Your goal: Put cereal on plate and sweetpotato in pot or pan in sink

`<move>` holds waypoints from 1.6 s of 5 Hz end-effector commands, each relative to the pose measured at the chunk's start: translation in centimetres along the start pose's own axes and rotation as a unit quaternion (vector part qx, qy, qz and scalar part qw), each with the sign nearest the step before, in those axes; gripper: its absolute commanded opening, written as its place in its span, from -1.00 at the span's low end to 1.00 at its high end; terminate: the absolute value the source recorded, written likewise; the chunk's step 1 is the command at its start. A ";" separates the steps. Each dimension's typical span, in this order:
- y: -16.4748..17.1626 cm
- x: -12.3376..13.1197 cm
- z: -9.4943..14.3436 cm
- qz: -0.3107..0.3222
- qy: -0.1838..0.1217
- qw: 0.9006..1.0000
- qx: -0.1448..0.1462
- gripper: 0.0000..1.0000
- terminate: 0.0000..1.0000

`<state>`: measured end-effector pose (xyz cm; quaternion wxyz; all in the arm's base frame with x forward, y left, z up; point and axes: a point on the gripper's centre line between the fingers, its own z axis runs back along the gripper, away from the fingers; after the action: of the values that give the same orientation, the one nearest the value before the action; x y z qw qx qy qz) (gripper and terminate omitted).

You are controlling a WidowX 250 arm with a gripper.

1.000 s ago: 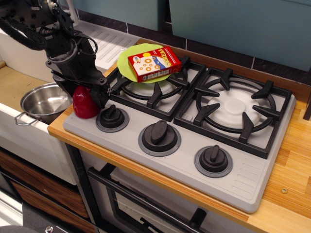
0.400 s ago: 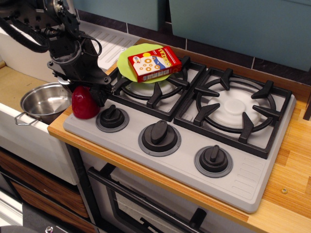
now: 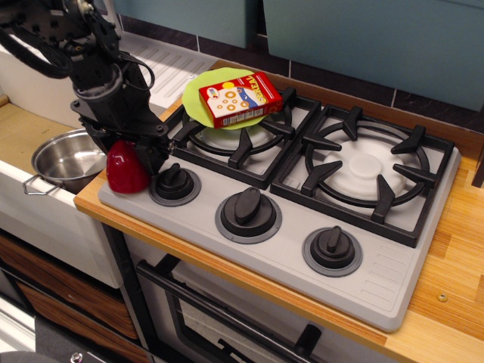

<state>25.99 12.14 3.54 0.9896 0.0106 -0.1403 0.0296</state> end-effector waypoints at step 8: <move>9.8 5.2 -0.8 -0.083 -0.056 0.995 -0.031 -1.00 -1.00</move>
<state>29.80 22.28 2.96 0.9816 -0.0204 -0.1822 -0.0523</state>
